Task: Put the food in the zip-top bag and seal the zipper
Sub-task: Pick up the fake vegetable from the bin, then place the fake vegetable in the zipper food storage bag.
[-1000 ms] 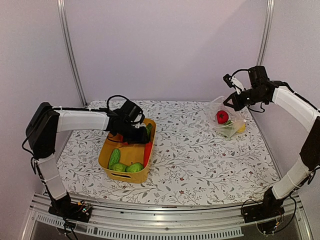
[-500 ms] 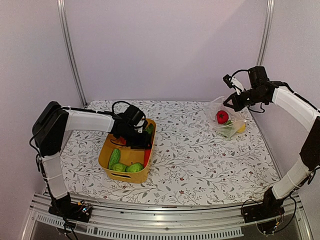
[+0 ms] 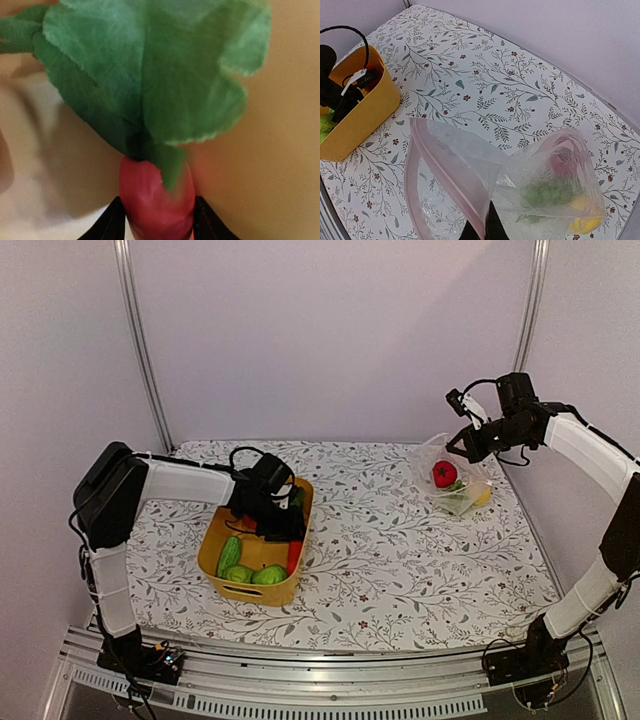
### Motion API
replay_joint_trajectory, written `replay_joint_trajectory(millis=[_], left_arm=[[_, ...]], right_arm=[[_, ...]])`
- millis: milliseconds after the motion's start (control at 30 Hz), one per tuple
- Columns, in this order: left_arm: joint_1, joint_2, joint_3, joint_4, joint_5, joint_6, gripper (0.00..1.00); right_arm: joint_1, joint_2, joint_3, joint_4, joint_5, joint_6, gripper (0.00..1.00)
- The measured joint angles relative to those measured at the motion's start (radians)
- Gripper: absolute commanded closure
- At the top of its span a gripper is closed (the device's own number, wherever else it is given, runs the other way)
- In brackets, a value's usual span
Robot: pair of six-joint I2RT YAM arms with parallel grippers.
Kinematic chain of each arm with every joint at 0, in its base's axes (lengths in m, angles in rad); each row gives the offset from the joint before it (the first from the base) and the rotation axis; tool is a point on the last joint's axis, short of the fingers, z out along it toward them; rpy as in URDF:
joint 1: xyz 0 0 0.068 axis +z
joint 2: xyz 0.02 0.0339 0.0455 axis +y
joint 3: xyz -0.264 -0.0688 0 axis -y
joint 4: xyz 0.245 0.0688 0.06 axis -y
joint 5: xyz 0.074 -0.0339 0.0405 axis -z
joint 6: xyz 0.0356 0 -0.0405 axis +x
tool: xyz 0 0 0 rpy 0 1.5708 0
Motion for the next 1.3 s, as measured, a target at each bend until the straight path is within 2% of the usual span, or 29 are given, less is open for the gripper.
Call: replay_joint_trajectory(millis=[333, 600, 867, 1100, 1300], left_arm=[[0.0, -0.025, 0.003, -0.035, -0.052, 0.004, 0.74], [0.0, -0.2, 0.003, -0.119, -0.183, 0.034, 0.81], [-0.001, -0.352, -0.002, -0.127, -0.252, 0.054, 0.87], [-0.05, -0.513, -0.083, 0.063, -0.286, 0.067, 0.87], [-0.146, -0.532, -0.09, 0.274, -0.301, 0.088, 0.88]], right_arm=[[0.0, 0.0, 0.0, -0.001, -0.002, 0.006, 1.0], [0.0, 0.0, 0.0, -0.005, -0.002, 0.006, 1.0], [0.0, 0.0, 0.0, -0.005, -0.003, 0.006, 1.0], [0.001, 0.0, 0.0, -0.018, -0.009, 0.011, 1.0], [0.013, 0.0, 0.014, -0.045, -0.009, 0.012, 1.0]])
